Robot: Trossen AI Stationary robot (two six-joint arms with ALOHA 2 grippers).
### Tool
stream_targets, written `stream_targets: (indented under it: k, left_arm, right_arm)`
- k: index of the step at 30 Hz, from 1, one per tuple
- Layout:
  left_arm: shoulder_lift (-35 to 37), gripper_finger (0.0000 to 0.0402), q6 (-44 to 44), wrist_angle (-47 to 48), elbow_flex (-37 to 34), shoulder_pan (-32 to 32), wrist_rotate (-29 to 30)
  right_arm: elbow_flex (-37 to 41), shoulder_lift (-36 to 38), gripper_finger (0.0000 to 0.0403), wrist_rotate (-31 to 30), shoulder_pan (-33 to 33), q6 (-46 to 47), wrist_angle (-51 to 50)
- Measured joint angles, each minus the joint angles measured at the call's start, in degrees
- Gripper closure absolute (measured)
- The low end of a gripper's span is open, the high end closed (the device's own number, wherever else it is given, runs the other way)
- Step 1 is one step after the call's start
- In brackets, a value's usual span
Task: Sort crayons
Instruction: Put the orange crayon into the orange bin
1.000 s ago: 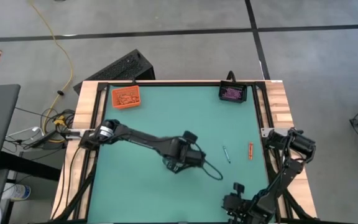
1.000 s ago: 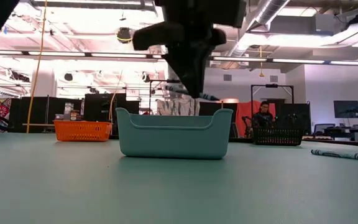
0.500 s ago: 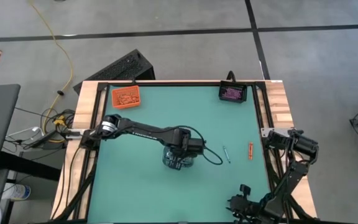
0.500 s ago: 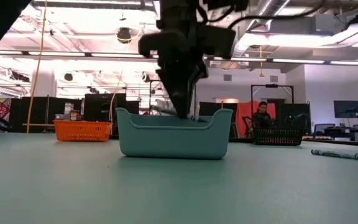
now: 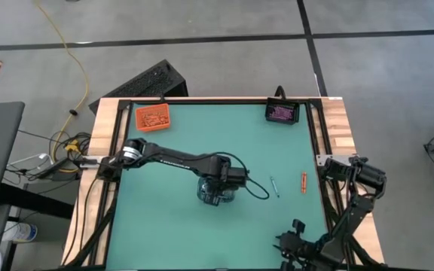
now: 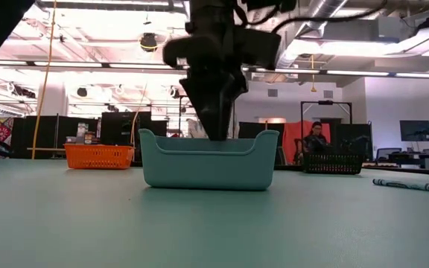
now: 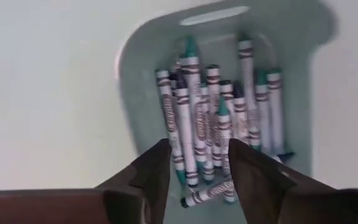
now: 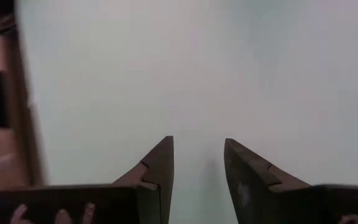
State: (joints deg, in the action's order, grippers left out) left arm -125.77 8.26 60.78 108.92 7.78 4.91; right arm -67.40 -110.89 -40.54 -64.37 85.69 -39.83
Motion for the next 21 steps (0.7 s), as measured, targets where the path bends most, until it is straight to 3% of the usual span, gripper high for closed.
stream_targets:
  k: [6, 14, 21]
  left_arm:
    - [5.86, 0.0238, -0.22, 0.16, 0.02, 2.08, 2.71]
    - [20.60, 0.0237, -1.72, 0.83, 0.05, 8.85, 10.61]
    - [30.10, 0.0237, -6.99, 1.93, -1.95, 17.10, 11.99]
  right_arm:
    - [0.00, 0.02, 0.0269, -1.46, 2.78, 6.69, -8.44]
    - [0.00, 0.44, 0.0269, -1.40, 9.13, 16.79, -25.48]
    - [0.00, 5.73, 0.0269, 3.16, 14.34, 21.99, -39.80]
